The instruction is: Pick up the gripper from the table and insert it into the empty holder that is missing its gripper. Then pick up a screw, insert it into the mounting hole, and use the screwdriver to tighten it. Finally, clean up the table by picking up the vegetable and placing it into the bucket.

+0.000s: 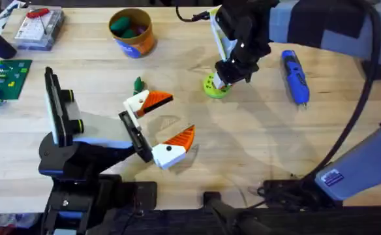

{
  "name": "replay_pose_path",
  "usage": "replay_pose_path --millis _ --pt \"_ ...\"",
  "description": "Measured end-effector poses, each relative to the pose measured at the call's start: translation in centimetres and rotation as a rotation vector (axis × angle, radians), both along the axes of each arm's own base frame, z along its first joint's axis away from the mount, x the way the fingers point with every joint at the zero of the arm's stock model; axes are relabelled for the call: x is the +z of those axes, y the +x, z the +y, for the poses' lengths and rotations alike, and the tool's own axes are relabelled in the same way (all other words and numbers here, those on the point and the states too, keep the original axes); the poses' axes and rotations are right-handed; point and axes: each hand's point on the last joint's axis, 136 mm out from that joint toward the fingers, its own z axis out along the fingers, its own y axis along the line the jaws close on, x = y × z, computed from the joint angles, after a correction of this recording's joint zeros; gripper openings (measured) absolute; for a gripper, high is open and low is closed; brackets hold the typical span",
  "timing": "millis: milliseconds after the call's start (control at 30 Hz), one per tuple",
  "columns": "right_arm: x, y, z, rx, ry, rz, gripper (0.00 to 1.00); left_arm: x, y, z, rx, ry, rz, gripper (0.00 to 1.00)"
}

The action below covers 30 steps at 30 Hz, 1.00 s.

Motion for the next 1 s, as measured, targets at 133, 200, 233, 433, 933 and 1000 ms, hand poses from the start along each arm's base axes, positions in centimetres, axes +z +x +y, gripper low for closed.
replay_pose_path --millis 133,200,233,433,933,1000 --pt "0.00 0.03 -0.08 -0.003 0.000 0.000 0.224 0.00 0.00 0.00 0.000 0.000 0.000 0.986" --pt "0.00 0.04 -0.16 -0.003 -0.004 0.000 0.187 0.00 0.00 0.00 0.000 0.000 0.000 0.986" --pt "0.02 0.04 -0.18 -0.003 -0.004 0.000 0.162 0.00 0.00 0.00 0.000 0.000 0.000 0.986" --pt "0.02 0.05 -0.17 -0.003 -0.004 0.000 0.116 0.00 0.00 0.00 0.000 0.000 0.000 0.986" --pt "0.04 0.02 -0.12 -0.003 -0.001 0.002 0.004 0.00 0.00 0.00 0.000 0.000 0.000 0.986" --pt "0.04 0.01 -0.12 -0.003 0.000 0.002 0.004 0.00 0.00 0.00 0.000 0.000 0.000 0.986"
